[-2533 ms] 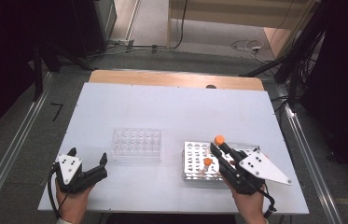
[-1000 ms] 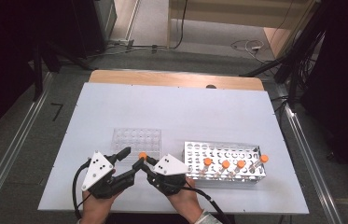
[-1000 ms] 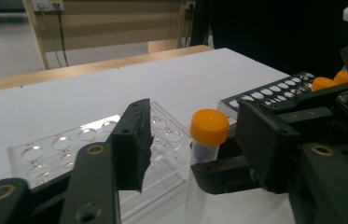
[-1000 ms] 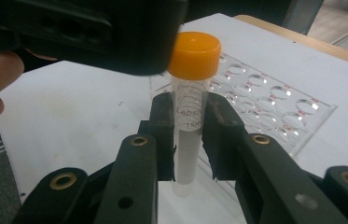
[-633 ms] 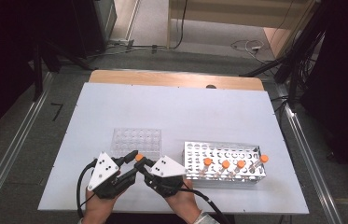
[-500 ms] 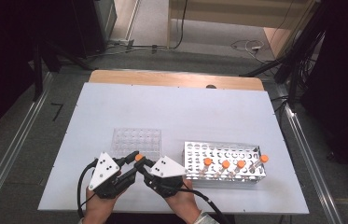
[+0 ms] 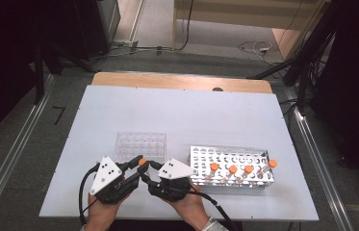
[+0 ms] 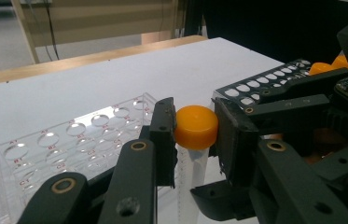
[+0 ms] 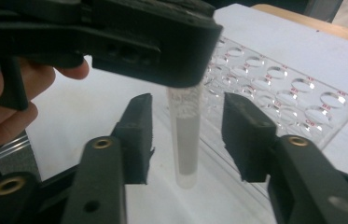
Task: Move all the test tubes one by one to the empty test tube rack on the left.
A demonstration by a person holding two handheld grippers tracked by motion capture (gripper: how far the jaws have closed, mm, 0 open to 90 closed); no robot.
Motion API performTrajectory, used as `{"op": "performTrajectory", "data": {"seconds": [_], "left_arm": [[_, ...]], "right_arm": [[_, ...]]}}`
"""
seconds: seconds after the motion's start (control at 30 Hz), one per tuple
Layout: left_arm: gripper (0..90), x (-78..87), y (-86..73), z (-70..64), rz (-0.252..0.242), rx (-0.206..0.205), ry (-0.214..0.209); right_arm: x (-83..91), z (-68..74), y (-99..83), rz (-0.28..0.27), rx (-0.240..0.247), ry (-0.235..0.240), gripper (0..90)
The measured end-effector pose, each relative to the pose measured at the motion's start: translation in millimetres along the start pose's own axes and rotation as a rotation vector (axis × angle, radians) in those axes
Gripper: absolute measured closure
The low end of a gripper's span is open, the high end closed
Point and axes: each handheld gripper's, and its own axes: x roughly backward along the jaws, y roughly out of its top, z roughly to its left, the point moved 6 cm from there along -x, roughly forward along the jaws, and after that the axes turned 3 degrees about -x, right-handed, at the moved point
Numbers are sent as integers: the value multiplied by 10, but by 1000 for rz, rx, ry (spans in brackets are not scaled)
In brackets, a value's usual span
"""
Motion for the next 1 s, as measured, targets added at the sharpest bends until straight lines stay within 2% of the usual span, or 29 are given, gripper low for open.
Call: {"op": "performTrajectory", "data": {"seconds": [0.07,0.17,0.3,0.33,0.5,0.6,0.7,1.0], "left_arm": [[695,10,6,27,-3,12,1],[695,28,18,70,-11,34,4],[695,56,36,120,-19,56,8],[695,80,56,152,-27,68,14],[696,125,93,224,-39,82,34],[696,146,114,279,-46,93,55],[696,164,129,339,-49,99,74],[697,254,242,543,-78,116,133]], "right_arm": [[15,-16,-14,18,-15,6,431],[66,-36,-44,33,-9,1,377],[154,-56,-72,34,-7,4,346],[232,-63,-98,41,-6,9,318],[379,-69,-148,35,-6,11,303],[491,-79,-193,39,13,1,294],[567,-89,-212,33,2,-1,293],[681,-95,-267,27,-10,8,289]]}}
